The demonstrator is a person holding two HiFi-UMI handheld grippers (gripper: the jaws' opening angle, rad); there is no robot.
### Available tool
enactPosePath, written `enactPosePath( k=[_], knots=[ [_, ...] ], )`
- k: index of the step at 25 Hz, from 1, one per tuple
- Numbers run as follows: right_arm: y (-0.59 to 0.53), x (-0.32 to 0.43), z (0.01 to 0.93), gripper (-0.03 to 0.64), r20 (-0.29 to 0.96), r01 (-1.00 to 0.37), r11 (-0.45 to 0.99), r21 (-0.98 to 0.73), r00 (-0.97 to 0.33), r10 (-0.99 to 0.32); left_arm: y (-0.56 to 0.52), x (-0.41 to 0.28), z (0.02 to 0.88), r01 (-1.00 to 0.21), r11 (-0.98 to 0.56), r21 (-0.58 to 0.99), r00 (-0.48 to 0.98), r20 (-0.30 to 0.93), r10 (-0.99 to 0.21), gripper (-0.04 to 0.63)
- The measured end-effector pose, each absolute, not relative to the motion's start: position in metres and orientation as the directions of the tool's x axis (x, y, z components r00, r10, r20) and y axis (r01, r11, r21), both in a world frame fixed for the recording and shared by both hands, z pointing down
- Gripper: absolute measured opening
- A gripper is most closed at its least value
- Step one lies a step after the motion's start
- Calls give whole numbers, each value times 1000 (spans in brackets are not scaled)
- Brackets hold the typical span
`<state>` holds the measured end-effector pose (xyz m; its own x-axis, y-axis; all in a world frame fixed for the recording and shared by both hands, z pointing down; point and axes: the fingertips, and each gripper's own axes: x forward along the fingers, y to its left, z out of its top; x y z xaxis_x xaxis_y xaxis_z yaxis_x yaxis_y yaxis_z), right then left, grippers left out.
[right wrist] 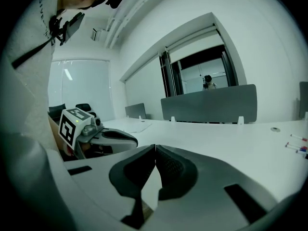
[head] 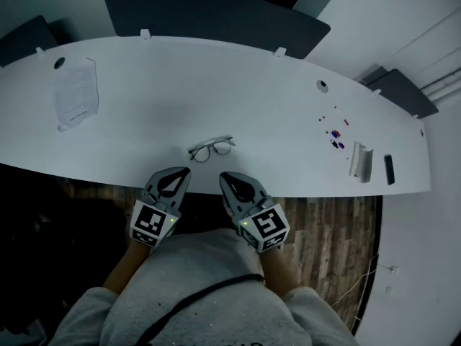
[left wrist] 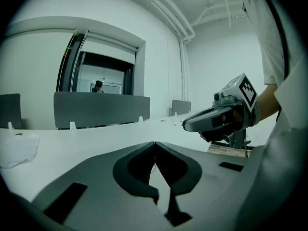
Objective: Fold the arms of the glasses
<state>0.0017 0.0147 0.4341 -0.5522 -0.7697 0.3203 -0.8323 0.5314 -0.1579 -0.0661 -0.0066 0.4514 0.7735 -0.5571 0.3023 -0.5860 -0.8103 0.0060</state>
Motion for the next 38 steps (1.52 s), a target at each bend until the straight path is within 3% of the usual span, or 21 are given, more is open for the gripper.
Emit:
enactPosePath(
  k=[18, 38],
  knots=[
    [82, -7, 411, 20, 276, -785, 603, -141, -616, -738, 51, -90, 432, -707, -698, 111, 699, 259, -667, 15],
    [247, 4, 401, 20, 215, -779, 608, -152, -627, -749, 221, -72, 412, -724, -676, 135, 688, 215, -693, 15]
  ],
)
